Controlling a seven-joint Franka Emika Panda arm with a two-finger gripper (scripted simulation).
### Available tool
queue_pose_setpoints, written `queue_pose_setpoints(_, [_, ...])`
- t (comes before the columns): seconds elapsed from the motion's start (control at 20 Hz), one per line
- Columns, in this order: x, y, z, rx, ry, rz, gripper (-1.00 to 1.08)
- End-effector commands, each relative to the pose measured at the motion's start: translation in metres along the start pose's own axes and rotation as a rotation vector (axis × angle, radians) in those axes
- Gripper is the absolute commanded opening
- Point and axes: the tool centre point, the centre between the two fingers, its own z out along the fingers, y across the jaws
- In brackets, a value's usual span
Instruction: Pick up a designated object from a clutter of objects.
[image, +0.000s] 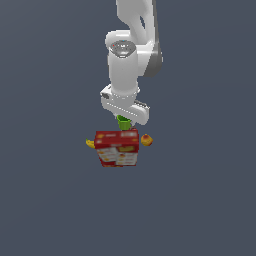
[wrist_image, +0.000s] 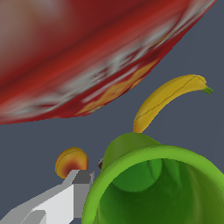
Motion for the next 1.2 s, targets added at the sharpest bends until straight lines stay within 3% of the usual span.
queue_pose_setpoints(0.0, [0.001,-0.015,-0.022,0.000,0.001,0.000,-1.00])
queue_pose_setpoints(0.65, [0.012,-0.092,-0.131,0.002,0.000,-0.001,-1.00])
queue_pose_setpoints(1.15, [0.018,-0.124,-0.175,0.004,-0.001,-0.001,-1.00])
